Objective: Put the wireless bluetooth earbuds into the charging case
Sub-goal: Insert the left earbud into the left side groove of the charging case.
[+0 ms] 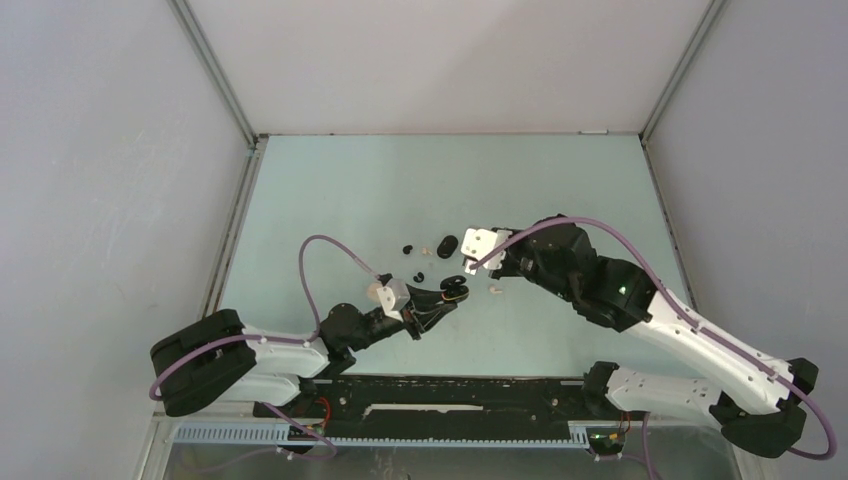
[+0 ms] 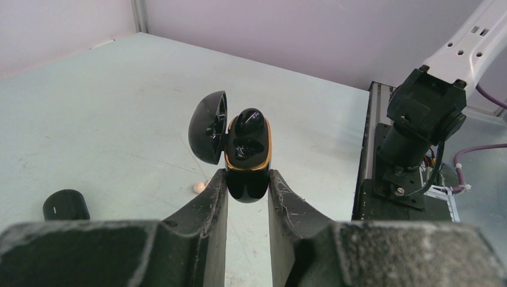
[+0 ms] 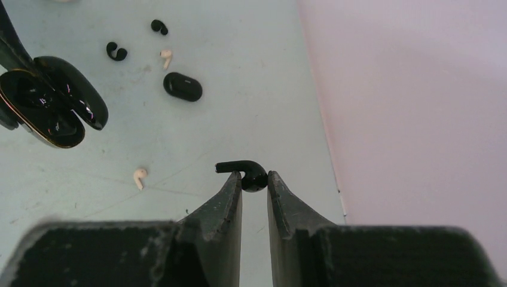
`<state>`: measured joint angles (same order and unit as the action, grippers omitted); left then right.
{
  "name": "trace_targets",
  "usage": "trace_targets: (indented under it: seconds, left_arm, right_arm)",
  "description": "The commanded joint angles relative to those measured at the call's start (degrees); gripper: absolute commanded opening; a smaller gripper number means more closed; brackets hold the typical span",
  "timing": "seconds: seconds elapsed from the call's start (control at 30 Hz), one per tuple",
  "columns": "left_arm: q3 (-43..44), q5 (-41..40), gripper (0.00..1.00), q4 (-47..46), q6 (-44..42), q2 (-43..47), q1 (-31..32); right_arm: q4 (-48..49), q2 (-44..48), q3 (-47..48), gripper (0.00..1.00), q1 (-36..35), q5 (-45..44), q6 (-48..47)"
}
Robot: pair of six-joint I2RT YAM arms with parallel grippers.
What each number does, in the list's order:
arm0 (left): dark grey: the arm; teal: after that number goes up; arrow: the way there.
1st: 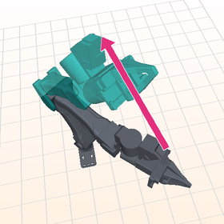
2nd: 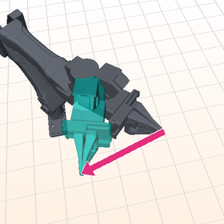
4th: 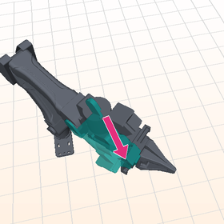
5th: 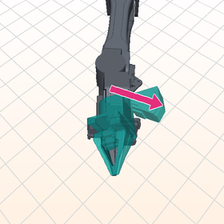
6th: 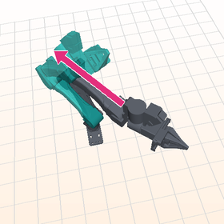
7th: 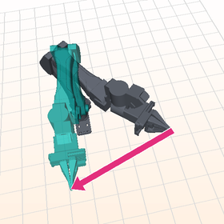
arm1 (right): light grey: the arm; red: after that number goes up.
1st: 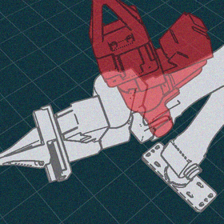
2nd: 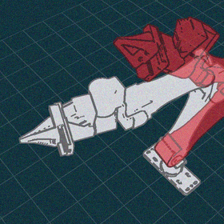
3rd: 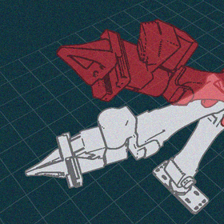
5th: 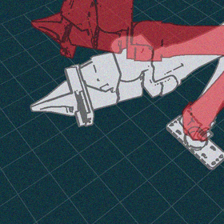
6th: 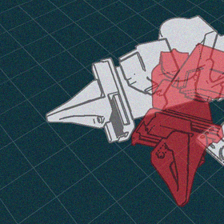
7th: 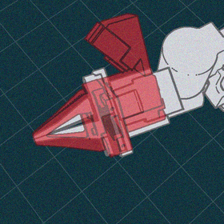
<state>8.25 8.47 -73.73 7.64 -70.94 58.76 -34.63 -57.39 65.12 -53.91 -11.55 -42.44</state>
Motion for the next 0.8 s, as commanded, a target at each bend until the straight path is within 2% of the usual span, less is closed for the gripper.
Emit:
trace_targets:
  seconds: [0.0,0.37,0.77]
  left_arm:
    - [2.09,-1.37,0.0,-1.69,1.12,0.69,0.56]
    - [2.04,-4.54,0.0,-1.76,3.33,2.35,0.65]
    - [1.48,-4.04,0.0,-3.65,5.11,2.81,0.65]
  right_arm:
    - [7.86,1.66,-1.49,0.0,-1.8,-5.01,-0.25]
    - [18.78,1.92,-9.21,0.0,-15.85,-8.39,-10.72]
    - [28.86,0.56,-15.44,0.0,-22.63,-10.02,-15.3]
